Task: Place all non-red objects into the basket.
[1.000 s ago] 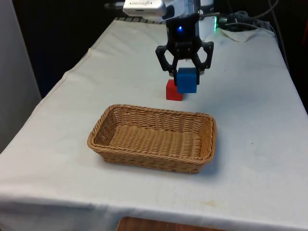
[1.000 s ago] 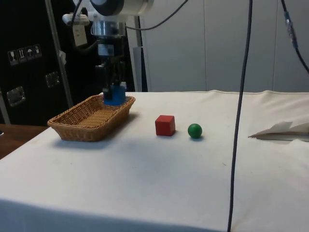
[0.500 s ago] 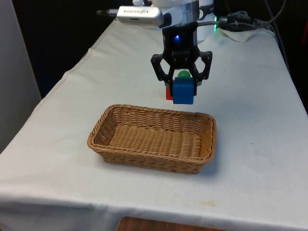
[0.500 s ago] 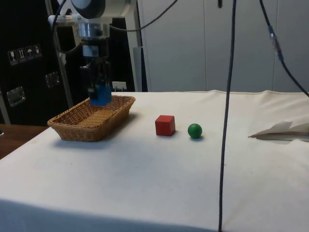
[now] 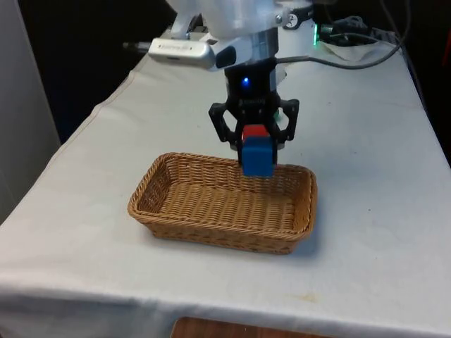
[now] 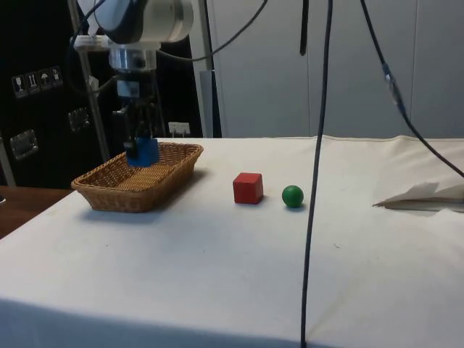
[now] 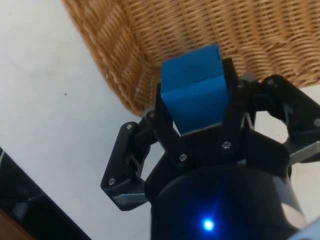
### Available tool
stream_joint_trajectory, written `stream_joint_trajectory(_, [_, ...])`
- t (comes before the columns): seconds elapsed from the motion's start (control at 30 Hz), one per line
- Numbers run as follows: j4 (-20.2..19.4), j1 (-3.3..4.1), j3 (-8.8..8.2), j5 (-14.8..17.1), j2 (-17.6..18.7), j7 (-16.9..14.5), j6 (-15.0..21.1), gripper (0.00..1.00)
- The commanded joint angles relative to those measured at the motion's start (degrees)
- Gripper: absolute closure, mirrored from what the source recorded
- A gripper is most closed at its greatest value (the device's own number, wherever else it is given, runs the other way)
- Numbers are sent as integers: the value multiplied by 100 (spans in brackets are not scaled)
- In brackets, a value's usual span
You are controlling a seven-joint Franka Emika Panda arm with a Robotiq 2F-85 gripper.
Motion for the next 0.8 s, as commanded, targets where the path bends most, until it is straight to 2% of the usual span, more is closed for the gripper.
stream_joint_trajectory(0.0, [69,-69,40,63,69,-52,-29,97])
stream_joint_trajectory(0.03, [86,-92,40,155,149,-120,6,97])
stream_joint_trajectory(0.07, [40,-34,-17,126,109,-97,11,97])
stream_joint_trajectory(0.1, [97,-97,29,201,183,-155,17,97])
stream_joint_trajectory(0.27, [223,-115,0,424,458,-286,80,97])
stream_joint_trajectory(0.3, [252,-115,0,453,504,-298,86,97])
stream_joint_trajectory(0.33, [201,-69,-46,401,435,-269,63,97])
stream_joint_trajectory(0.37, [281,-120,-6,476,544,-309,92,97])
stream_joint_trajectory(0.6, [579,-149,-11,710,905,-367,86,97])
stream_joint_trajectory(0.63, [516,-103,-57,670,854,-344,97,97])
stream_joint_trajectory(0.67, [625,-160,-11,733,951,-367,86,97])
stream_joint_trajectory(0.77, [756,-178,-29,831,1077,-395,52,97])
